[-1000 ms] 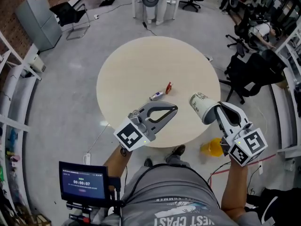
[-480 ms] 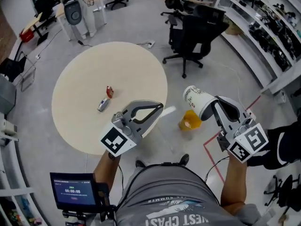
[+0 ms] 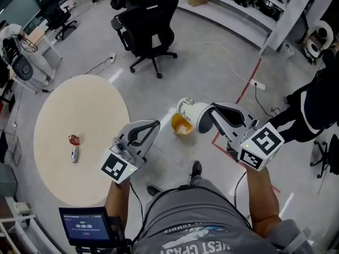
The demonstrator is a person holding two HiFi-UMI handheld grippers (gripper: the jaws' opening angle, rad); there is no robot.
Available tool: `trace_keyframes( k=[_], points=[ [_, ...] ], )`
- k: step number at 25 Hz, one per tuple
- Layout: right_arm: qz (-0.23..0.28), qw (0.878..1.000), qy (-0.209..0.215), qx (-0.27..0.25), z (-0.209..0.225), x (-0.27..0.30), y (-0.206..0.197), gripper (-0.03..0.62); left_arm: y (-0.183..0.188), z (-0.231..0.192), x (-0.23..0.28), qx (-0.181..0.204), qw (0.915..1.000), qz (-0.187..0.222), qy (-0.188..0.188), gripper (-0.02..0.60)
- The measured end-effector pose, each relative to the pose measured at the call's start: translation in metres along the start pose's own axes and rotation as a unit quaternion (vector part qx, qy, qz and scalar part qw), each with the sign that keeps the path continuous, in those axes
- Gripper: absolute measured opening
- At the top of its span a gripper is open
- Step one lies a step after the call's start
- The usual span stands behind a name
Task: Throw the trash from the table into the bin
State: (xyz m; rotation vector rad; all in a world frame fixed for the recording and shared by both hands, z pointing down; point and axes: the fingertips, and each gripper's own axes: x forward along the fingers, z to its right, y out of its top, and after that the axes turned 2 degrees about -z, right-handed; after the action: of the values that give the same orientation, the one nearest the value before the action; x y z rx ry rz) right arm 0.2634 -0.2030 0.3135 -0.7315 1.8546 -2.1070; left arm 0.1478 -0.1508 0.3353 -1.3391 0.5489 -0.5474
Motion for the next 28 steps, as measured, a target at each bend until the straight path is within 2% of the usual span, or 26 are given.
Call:
trace_keyframes(
  k=[2,4,11,14,20,24,28],
  points=[
    [-0.002,1.0,-0.007,0.007,0.042,0.005,-0.022,0.026,-0.029,-0.006,0.039,-0.004,0.9999,-0.009,-0.01,0.041],
    [-0.008,1.0,-0.012,0.012,0.063,0.009,-0.034,0.026,-0.045,-0.009,0.056,-0.013,0.9997,-0.016,-0.015,0.041],
    [-0.038,0.998,-0.02,0.041,0.069,0.011,-0.045,0.026,-0.056,-0.014,0.059,-0.04,0.9978,-0.048,-0.021,0.041],
    [-0.059,0.997,-0.021,0.05,0.08,0.03,-0.068,0.026,-0.082,-0.029,0.061,-0.054,0.9963,-0.065,-0.02,0.041],
    [-0.109,0.99,-0.025,0.088,0.135,0.103,-0.167,0.026,-0.188,-0.075,0.075,-0.091,0.99,-0.107,-0.016,0.041],
    [-0.144,0.981,-0.027,0.124,0.161,0.137,-0.246,0.026,-0.26,-0.081,0.079,-0.117,0.9837,-0.136,-0.014,0.041],
    [-0.181,0.972,-0.032,0.144,0.192,0.17,-0.343,0.026,-0.339,-0.076,0.09,-0.139,0.9767,-0.162,-0.016,0.041]
  ],
)
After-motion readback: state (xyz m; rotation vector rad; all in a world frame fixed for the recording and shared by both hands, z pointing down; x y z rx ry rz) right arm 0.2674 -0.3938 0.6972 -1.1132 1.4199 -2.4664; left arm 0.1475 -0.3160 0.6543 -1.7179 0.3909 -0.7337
